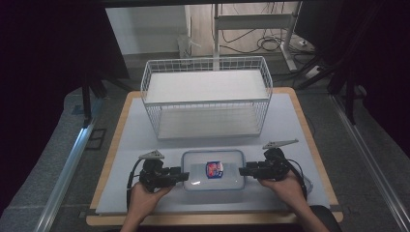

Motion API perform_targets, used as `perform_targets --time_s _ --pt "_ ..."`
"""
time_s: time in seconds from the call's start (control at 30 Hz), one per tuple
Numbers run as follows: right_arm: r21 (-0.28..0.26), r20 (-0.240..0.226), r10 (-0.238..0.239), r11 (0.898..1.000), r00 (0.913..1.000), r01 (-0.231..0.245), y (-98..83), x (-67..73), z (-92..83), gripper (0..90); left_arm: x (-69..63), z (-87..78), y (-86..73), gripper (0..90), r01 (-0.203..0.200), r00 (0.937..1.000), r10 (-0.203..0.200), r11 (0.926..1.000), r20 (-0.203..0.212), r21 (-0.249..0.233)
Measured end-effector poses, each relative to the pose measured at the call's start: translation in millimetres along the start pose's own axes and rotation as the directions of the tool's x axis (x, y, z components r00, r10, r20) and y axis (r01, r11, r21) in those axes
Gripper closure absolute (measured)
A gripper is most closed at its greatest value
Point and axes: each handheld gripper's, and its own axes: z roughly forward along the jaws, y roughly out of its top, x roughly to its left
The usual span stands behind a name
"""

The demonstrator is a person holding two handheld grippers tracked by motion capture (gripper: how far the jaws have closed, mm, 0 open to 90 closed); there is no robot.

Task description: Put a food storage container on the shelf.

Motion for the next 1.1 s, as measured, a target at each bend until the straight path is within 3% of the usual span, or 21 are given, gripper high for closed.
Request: perform_targets --time_s 0.23,0.53,0.6,0.63,0.67,0.73,0.8,0.83,0.9,1.0,1.1 --pt "-0.009 -0.037 0.032 0.999 0.9988 -0.032 -4.5 -3.3 -3.7 59.3 0.8 -2.7 -4.0 57.1 0.018 0.9997 -0.018 0.9997 0.014 -0.018" --pt "0.020 -0.049 0.037 0.999 0.9981 -0.036 -1.8 -6.6 0.8 53.0 3.9 -1.8 -5.0 57.7 0.044 0.9988 -0.043 0.9988 0.024 -0.021" --pt "0.038 -0.046 0.042 0.998 0.9980 -0.040 -1.0 -8.0 4.9 48.0 2.7 -4.2 -6.0 61.4 0.020 0.9997 -0.020 0.9991 -0.012 -0.039" --pt "0.047 -0.040 0.045 0.998 0.9982 -0.043 -1.0 -8.4 7.1 45.4 -3.2 -4.6 -5.5 71.2 -0.050 0.9970 0.047 0.9976 -0.061 -0.048" --pt "0.068 -0.039 0.069 0.995 0.9968 -0.067 -1.3 -11.6 11.5 41.9 -7.4 -4.0 -3.8 76.2 -0.070 0.9937 0.066 0.9968 -0.090 -0.038" --pt "0.068 -0.062 0.101 0.993 0.9929 -0.097 -1.1 -15.6 12.1 43.8 -10.5 -3.4 -0.8 76.8 -0.083 0.9904 0.080 0.9963 -0.112 -0.023" --pt "0.060 -0.066 0.102 0.993 0.9926 -0.098 0.1 -18.4 10.0 48.6 -6.3 -4.2 0.6 76.7 -0.064 0.9945 0.062 0.9978 -0.085 -0.020" --pt "0.055 -0.065 0.096 0.994 0.9932 -0.093 0.7 -18.9 8.9 50.3 -1.4 -3.9 1.4 74.3 -0.030 0.9976 0.029 0.9994 -0.063 -0.018" --pt "0.061 -0.064 0.085 0.995 0.9943 -0.081 2.8 -19.8 7.5 51.1 7.7 -1.2 2.7 58.7 0.014 0.9975 -0.015 0.9997 -0.070 -0.020" --pt "0.063 -0.049 0.098 0.994 0.9940 -0.094 6.0 -22.2 10.8 42.8 18.1 4.4 7.0 43.8 0.062 0.9970 -0.063 0.9979 -0.045 -0.020" --pt "0.082 -0.061 0.121 0.990 0.9907 -0.116 10.0 -26.0 17.3 36.3 26.4 14.2 10.3 35.6 0.113 0.9935 -0.113 0.9936 0.014 -0.003"
